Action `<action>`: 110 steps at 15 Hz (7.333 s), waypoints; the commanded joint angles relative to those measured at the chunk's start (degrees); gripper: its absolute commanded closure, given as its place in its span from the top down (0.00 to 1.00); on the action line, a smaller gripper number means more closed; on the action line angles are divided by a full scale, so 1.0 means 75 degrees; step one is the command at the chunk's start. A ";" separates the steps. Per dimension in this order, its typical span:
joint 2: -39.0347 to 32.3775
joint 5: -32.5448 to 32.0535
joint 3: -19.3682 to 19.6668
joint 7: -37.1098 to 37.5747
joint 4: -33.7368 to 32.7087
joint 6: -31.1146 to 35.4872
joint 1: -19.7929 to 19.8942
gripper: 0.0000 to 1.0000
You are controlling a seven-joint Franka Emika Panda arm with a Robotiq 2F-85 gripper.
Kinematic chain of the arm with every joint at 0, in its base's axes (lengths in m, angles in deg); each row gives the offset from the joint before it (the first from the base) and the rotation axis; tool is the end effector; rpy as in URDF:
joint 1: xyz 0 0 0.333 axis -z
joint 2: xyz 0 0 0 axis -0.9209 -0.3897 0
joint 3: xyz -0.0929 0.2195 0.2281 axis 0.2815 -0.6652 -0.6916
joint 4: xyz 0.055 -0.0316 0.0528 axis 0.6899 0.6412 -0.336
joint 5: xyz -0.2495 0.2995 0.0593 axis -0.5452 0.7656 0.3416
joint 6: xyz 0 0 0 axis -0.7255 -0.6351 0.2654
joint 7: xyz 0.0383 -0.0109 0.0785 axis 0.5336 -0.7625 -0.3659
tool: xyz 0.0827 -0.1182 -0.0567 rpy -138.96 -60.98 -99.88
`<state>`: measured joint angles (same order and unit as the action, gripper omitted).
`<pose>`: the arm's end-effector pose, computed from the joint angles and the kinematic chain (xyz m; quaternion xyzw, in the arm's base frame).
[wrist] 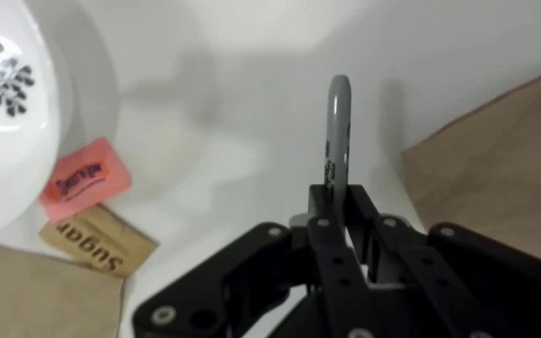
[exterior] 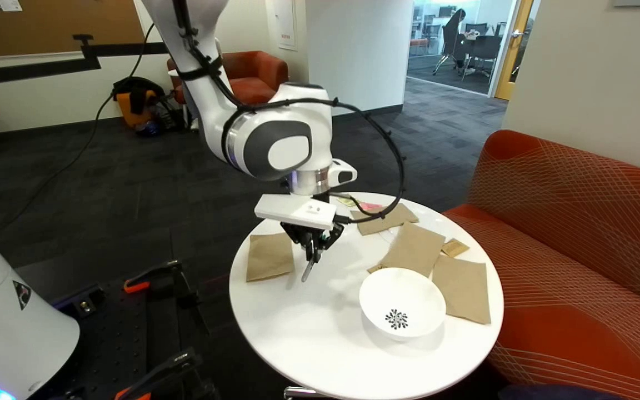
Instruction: Put the green pen inside the white bowl
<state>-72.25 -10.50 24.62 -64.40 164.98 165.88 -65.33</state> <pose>0.4827 0.0258 0.0864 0.9289 0.3695 -0.0093 0.0214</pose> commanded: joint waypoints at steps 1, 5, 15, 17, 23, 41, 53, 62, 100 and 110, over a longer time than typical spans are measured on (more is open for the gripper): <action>0.0916 -0.0066 -0.0027 0.0645 0.0059 -0.0115 -0.0280 0.03; 0.1369 0.0072 0.0016 0.1202 -0.0281 -0.0366 -0.0422 0.03; 0.2344 0.1003 0.0335 0.2258 -0.0288 -0.0435 -0.0072 0.03; 0.2563 0.1131 0.0493 0.2361 -0.0147 -0.0406 0.0059 0.03; 0.3008 0.1612 0.0887 0.2234 0.0020 -0.0807 0.0492 0.03; 0.2762 0.3255 0.1550 -0.0411 0.0010 -0.1098 0.1511 0.03; 0.2306 0.3466 0.1326 -0.0712 -0.0126 -0.0778 0.1689 0.03; 0.1371 0.3429 0.1007 -0.0303 -0.1146 -0.0957 0.1698 0.03; 0.1045 0.2892 0.0580 0.1418 -0.1512 -0.1067 0.1326 1.00; 0.3615 0.2519 0.0768 0.2312 -0.0176 -0.2698 0.0808 1.00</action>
<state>-52.88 9.73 29.17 -48.91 158.05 148.74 -58.00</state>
